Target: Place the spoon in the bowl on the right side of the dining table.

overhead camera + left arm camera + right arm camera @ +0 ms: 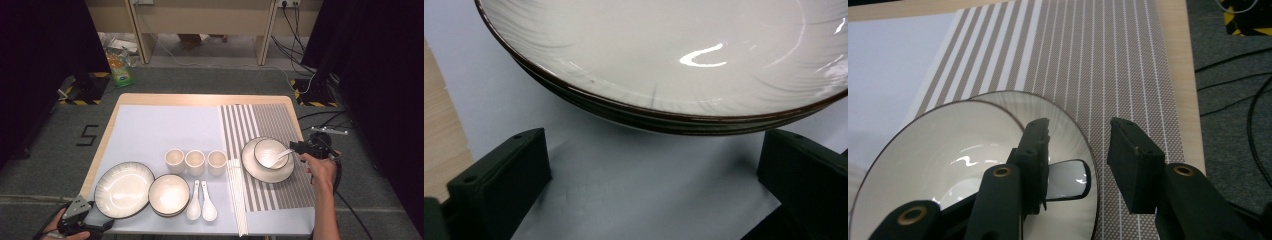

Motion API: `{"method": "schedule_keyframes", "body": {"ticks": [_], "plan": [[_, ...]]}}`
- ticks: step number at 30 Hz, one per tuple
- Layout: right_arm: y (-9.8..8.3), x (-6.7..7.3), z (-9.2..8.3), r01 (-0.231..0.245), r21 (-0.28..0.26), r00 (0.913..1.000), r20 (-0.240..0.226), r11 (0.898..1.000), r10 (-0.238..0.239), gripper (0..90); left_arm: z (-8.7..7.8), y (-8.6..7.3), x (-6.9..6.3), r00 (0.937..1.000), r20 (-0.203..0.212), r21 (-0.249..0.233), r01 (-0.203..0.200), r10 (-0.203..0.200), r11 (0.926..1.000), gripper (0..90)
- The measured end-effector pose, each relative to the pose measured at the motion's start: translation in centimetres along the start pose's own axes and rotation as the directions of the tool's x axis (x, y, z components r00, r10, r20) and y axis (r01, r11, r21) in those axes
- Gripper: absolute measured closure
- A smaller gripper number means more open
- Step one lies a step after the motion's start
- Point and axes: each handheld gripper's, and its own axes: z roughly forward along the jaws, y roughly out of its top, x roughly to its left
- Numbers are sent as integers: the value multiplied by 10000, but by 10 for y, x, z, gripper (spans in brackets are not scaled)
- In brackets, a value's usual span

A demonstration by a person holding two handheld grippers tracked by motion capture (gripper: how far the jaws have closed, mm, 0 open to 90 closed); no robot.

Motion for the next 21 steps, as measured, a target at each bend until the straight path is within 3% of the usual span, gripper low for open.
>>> {"method": "schedule_keyframes", "body": {"ticks": [5, 9, 21], "plan": [[-4, 2, -6, 456, 356, 9978, -492, 9983, -439, 554, 0, 0, 0, 10000, 2, -11, 2, -2, 10000, 0], [-6, 5, -7, 909, 649, 9948, -527, 9937, -875, 531, 0, 0, 0, 10000, 1, -20, 1, -1, 10000, 0], [-10, 11, -3, 1206, 947, 9918, -530, 9882, -1160, 491, 0, 0, 0, 10000, -18, -38, -2, 2, 10000, 0]]}}
